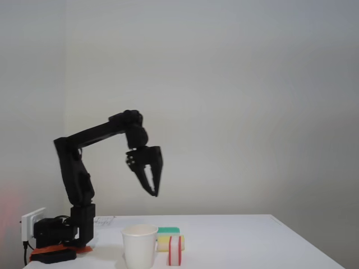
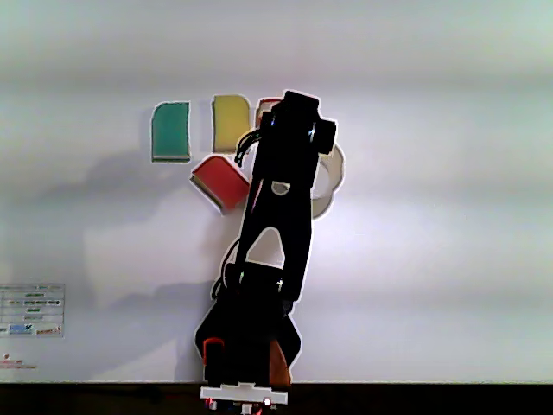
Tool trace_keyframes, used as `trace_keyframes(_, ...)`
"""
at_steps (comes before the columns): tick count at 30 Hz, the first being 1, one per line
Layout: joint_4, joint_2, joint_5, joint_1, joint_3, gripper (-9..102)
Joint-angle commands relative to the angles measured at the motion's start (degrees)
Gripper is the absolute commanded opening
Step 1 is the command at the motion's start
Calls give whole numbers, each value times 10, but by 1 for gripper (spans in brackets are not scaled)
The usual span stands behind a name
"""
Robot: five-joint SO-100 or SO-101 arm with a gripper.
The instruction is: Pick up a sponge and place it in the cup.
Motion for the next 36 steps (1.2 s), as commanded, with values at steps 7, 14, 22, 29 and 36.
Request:
trace_keyframes(7,-91,-139,0,25,-88,0)
trace_keyframes(14,-192,-195,1,17,-63,1)
trace_keyframes(22,-238,-191,-1,-2,-4,5)
trace_keyframes(29,-239,-176,-12,-8,29,13)
trace_keyframes(36,-242,-169,-19,-8,43,20)
